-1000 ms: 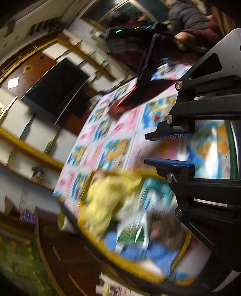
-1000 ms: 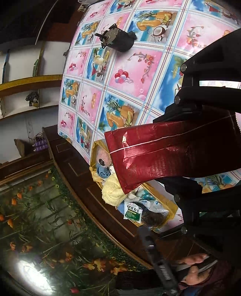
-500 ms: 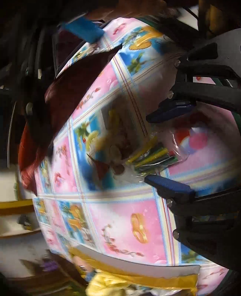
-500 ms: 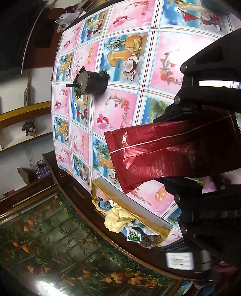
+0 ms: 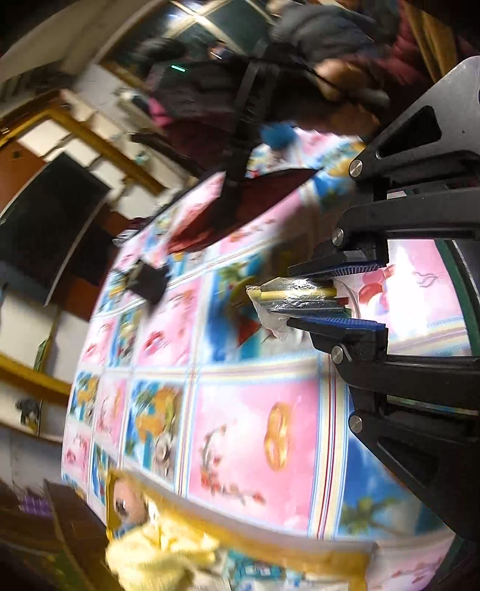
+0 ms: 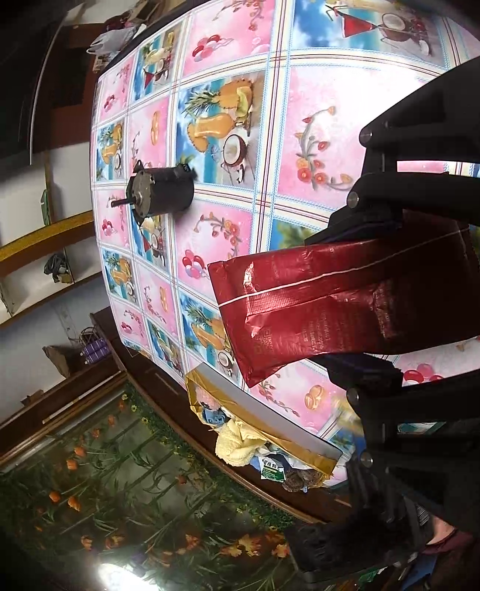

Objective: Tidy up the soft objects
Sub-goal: 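Drop crayon bag into tray with left gripper while right gripper carries red foil bag there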

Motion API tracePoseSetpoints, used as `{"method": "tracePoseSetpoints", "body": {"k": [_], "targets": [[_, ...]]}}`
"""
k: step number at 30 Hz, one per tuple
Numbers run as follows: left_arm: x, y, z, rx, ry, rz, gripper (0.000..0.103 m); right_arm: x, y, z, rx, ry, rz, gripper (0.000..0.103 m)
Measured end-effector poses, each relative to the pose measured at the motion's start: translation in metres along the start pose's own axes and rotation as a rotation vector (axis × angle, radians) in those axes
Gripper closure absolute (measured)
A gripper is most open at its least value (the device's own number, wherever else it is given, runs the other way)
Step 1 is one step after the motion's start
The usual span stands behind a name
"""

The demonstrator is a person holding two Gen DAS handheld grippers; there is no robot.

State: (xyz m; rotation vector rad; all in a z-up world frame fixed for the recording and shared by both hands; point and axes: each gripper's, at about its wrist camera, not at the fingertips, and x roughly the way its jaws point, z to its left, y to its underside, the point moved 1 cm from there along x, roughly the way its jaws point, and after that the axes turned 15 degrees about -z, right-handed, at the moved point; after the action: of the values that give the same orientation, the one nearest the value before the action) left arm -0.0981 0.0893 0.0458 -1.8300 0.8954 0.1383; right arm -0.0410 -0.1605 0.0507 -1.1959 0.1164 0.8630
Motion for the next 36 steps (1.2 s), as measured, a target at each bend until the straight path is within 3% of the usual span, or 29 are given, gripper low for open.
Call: {"method": "tracePoseSetpoints", "body": {"k": [9, 15, 21, 22, 24, 25, 26, 32, 36], "targets": [[-0.076, -0.026, 0.032, -0.053, -0.112, -0.155, 0.085, 0.008, 0.0, 0.019, -0.023, -0.046, 0.025, 0.052], [-0.124, -0.044, 0.09, -0.099, -0.277, -0.238, 0.085, 0.023, -0.011, 0.058, -0.069, -0.108, 0.047, 0.052], [-0.131, -0.048, 0.142, -0.131, -0.415, -0.27, 0.085, 0.049, -0.027, 0.119, -0.107, -0.208, 0.064, 0.052], [-0.128, -0.047, 0.153, -0.144, -0.454, -0.267, 0.083, 0.054, -0.03, 0.131, -0.111, -0.229, 0.066, 0.052], [-0.122, -0.044, 0.173, -0.184, -0.501, -0.242, 0.064, 0.068, -0.036, 0.155, -0.117, -0.272, 0.072, 0.052], [-0.118, -0.041, 0.182, -0.222, -0.498, -0.23, 0.048, 0.076, -0.038, 0.167, -0.114, -0.298, 0.079, 0.052], [-0.117, -0.037, 0.187, -0.253, -0.489, -0.226, 0.044, 0.085, -0.04, 0.178, -0.107, -0.325, 0.09, 0.052], [-0.124, -0.023, 0.184, -0.305, -0.443, -0.263, 0.044, 0.147, -0.033, 0.237, -0.085, -0.421, 0.234, 0.052], [-0.139, -0.019, 0.172, -0.275, -0.434, -0.304, 0.042, 0.188, -0.023, 0.257, -0.17, -0.33, 0.282, 0.052]]}}
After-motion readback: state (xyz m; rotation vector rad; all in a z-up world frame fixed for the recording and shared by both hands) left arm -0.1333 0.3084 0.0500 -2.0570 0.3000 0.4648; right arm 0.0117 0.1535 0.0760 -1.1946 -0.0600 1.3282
